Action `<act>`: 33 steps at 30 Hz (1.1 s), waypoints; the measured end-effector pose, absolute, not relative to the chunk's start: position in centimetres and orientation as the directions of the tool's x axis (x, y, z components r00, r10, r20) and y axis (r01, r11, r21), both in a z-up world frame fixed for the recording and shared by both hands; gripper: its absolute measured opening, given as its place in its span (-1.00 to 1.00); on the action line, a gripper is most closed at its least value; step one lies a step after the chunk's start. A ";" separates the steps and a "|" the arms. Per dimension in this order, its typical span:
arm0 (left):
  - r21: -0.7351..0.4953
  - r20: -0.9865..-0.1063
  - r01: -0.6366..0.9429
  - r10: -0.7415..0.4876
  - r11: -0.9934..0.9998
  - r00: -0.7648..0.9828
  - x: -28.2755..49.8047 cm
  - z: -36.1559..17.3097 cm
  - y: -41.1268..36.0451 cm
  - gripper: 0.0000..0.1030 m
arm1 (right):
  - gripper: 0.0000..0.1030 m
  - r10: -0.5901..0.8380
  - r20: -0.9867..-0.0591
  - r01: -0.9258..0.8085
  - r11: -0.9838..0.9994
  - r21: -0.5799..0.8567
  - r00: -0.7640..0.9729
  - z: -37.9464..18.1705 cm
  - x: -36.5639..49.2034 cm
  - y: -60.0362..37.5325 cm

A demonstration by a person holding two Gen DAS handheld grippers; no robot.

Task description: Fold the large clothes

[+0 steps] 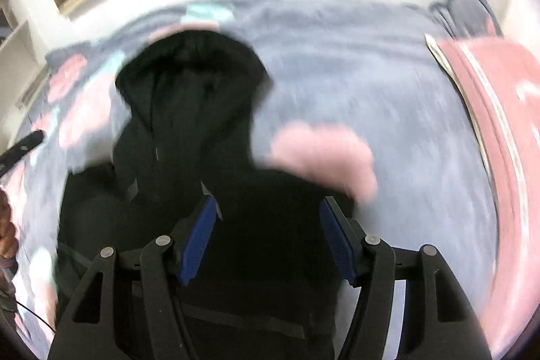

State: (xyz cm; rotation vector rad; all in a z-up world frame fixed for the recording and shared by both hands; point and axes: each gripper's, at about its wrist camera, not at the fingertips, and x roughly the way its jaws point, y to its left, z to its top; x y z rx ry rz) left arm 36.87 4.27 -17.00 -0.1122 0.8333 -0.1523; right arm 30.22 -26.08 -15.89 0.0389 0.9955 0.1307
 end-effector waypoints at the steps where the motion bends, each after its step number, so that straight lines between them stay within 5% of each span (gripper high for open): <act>1: -0.151 -0.738 0.085 -0.169 0.985 0.653 39.2 -17.4 3.7 0.22 | 0.30 0.141 -0.825 -0.100 0.990 0.103 0.548 -15.7 32.6 -25.4; 9: -0.187 -0.830 0.059 -0.190 0.981 0.525 51.3 -24.1 1.9 0.22 | 0.30 0.207 -0.835 -0.005 0.971 0.238 0.510 -19.1 44.6 -23.9; 10: -0.186 -0.835 0.048 -0.184 0.981 0.518 52.4 -25.3 1.8 0.22 | 0.14 0.205 -0.844 0.002 0.971 0.237 0.495 -20.0 45.7 -23.9; 11: -0.189 -0.838 0.043 -0.184 0.981 0.514 53.0 -25.8 1.9 0.22 | -0.44 0.193 -0.858 0.011 0.974 0.225 0.475 -21.0 46.7 -23.8; 12: -0.191 -0.839 0.038 -0.183 0.981 0.512 53.8 -26.4 1.8 0.18 | -0.79 0.185 -0.876 0.009 0.977 0.211 0.444 -22.3 47.8 -23.6; 14: -0.176 -0.847 -0.009 -0.146 0.984 0.512 55.4 -27.4 2.9 -0.63 | -0.89 0.196 -0.885 0.014 0.975 0.223 0.423 -23.7 48.9 -24.5; 18: -0.478 -0.755 -0.051 -0.381 0.877 0.534 54.2 -26.8 8.4 -0.55 | -0.89 0.321 -0.809 -0.025 0.934 0.356 0.492 -23.3 46.3 -27.8; 22: -0.312 -0.859 -0.039 -0.264 0.949 0.437 53.4 -31.0 7.2 -0.28 | -0.89 0.222 -0.885 -0.068 0.975 0.213 0.409 -28.1 45.6 -25.5; 24: -0.358 -0.866 -0.061 -0.307 0.932 0.395 54.0 -33.9 7.9 -0.23 | -0.89 0.252 -0.896 -0.062 0.967 0.246 0.365 -30.1 46.0 -25.4; 31: -0.268 -0.847 0.087 -0.278 0.959 0.453 49.5 -28.3 8.6 0.04 | -0.01 0.308 -0.853 -0.118 0.951 0.285 0.421 -24.5 43.6 -28.4; 33: -0.243 -0.839 0.100 -0.261 0.965 0.478 47.5 -26.5 9.3 0.07 | 0.00 0.339 -0.820 -0.140 0.940 0.310 0.462 -22.2 42.4 -29.2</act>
